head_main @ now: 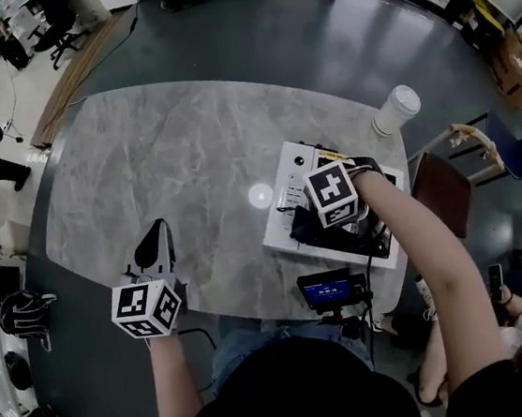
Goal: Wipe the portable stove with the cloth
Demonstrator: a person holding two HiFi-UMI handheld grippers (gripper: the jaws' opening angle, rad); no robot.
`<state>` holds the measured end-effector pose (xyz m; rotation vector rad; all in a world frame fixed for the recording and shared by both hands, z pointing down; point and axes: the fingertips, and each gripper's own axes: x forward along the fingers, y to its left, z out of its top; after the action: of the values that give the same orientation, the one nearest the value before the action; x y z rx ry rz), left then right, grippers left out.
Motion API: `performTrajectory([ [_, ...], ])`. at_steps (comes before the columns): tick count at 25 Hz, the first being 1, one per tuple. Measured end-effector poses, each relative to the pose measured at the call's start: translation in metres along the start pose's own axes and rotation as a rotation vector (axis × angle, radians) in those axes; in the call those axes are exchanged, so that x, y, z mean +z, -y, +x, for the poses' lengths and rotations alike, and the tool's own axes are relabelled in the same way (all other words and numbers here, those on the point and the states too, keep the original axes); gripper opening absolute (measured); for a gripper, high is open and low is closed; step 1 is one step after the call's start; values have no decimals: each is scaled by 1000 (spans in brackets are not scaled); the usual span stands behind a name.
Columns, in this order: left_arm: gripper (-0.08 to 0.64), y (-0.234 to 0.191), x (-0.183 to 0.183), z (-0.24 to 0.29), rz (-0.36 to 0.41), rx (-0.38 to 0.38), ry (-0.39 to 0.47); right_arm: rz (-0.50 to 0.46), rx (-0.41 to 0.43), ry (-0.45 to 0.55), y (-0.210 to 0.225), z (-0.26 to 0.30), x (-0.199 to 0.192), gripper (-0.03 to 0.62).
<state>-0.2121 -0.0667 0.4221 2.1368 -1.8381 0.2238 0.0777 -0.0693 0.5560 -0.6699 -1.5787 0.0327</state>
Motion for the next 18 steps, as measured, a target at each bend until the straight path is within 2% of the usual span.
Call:
performTrajectory([
  [2, -3, 0, 2, 1, 5, 1, 4, -19, -37, -44, -1, 1, 1, 74],
  [4, -2, 0, 5, 4, 8, -1, 8, -31, -109, -101, -2, 2, 2, 74],
  [7, -2, 3, 10, 12, 15, -18, 10, -5, -197, -152, -7, 5, 1, 74],
  [9, -2, 8, 13, 17, 25, -39, 12, 52, -216, -117, -5, 5, 1, 74],
  [11, -3, 13, 15, 23, 36, -61, 13, 150, -229, -40, 2, 2, 1, 74],
  [14, -3, 20, 19, 30, 54, -90, 14, 302, -295, 70, 25, -9, -5, 74],
  [18, -3, 25, 22, 34, 71, -113, 7, 471, -296, 155, 40, -18, -13, 74],
])
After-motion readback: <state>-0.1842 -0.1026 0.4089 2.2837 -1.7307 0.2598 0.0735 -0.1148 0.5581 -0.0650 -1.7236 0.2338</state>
